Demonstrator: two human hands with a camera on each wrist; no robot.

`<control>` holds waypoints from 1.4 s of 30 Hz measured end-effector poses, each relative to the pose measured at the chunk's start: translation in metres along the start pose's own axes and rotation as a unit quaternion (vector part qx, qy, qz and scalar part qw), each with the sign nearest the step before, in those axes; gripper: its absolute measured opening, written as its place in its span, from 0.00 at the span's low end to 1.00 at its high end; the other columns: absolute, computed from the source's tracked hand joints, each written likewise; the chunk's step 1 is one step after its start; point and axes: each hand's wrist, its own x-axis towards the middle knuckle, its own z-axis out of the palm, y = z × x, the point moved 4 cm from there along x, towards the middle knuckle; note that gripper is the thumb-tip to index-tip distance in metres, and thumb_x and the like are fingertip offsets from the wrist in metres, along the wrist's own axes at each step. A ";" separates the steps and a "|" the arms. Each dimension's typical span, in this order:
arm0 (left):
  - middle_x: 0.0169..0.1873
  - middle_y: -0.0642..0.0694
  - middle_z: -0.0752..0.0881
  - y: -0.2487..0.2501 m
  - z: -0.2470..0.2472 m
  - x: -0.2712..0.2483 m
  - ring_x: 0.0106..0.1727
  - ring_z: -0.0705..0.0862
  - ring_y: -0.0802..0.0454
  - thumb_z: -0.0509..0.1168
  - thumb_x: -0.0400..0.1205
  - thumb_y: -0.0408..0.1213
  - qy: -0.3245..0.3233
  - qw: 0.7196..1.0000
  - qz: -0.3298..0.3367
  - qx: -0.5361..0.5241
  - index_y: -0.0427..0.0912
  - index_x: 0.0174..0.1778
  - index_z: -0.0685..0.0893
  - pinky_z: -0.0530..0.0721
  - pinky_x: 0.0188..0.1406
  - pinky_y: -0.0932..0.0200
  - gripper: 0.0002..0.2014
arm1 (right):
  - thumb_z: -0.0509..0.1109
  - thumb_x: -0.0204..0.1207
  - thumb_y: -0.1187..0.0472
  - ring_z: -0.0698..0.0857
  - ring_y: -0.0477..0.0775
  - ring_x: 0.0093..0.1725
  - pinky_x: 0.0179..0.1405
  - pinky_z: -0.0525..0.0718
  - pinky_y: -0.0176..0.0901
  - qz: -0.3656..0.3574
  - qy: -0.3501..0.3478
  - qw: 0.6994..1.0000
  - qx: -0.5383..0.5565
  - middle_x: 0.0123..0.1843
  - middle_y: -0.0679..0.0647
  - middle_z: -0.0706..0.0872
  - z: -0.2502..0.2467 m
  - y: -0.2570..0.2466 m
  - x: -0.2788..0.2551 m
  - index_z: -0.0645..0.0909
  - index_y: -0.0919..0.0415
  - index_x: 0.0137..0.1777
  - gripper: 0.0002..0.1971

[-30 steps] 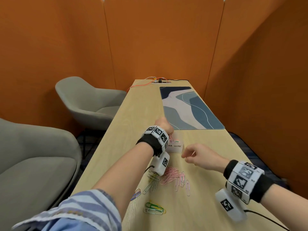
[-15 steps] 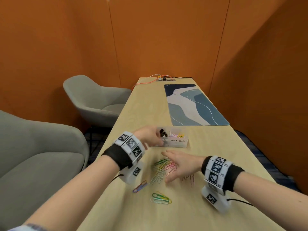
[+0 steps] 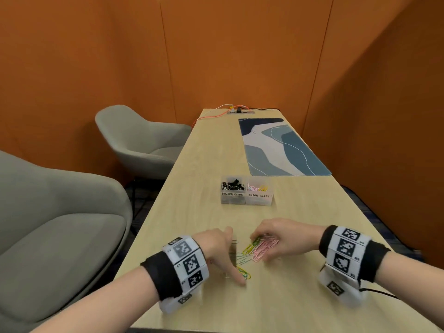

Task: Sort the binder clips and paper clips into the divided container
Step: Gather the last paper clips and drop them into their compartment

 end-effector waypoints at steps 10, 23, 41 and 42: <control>0.63 0.40 0.76 0.016 -0.018 0.037 0.62 0.79 0.40 0.78 0.67 0.53 0.133 0.988 0.074 0.000 0.40 0.65 0.70 0.79 0.57 0.48 0.37 | 0.78 0.63 0.44 0.68 0.56 0.72 0.75 0.68 0.48 0.070 -0.039 0.996 -0.036 0.75 0.51 0.69 0.006 0.028 -0.008 0.54 0.50 0.82 0.50; 0.53 0.40 0.85 0.015 -0.021 0.049 0.56 0.82 0.43 0.74 0.71 0.37 0.140 0.978 0.149 0.030 0.40 0.57 0.82 0.77 0.47 0.56 0.19 | 0.68 0.76 0.56 0.80 0.58 0.56 0.53 0.74 0.46 0.026 0.027 0.995 -0.091 0.56 0.59 0.81 -0.002 0.009 0.018 0.81 0.59 0.60 0.14; 0.35 0.51 0.79 -0.005 -0.048 0.071 0.18 0.83 0.59 0.70 0.76 0.29 0.084 0.971 0.151 -0.165 0.42 0.50 0.77 0.81 0.22 0.67 0.11 | 0.73 0.73 0.65 0.82 0.35 0.21 0.31 0.83 0.28 0.082 0.006 0.986 0.144 0.34 0.57 0.86 -0.043 0.037 0.039 0.81 0.58 0.34 0.08; 0.34 0.50 0.78 -0.008 -0.052 0.071 0.18 0.82 0.60 0.69 0.77 0.29 0.087 0.967 0.149 -0.186 0.42 0.50 0.77 0.81 0.24 0.65 0.10 | 0.73 0.73 0.65 0.84 0.37 0.22 0.32 0.84 0.28 0.093 0.011 0.981 0.172 0.33 0.56 0.86 -0.049 0.042 0.040 0.82 0.58 0.34 0.08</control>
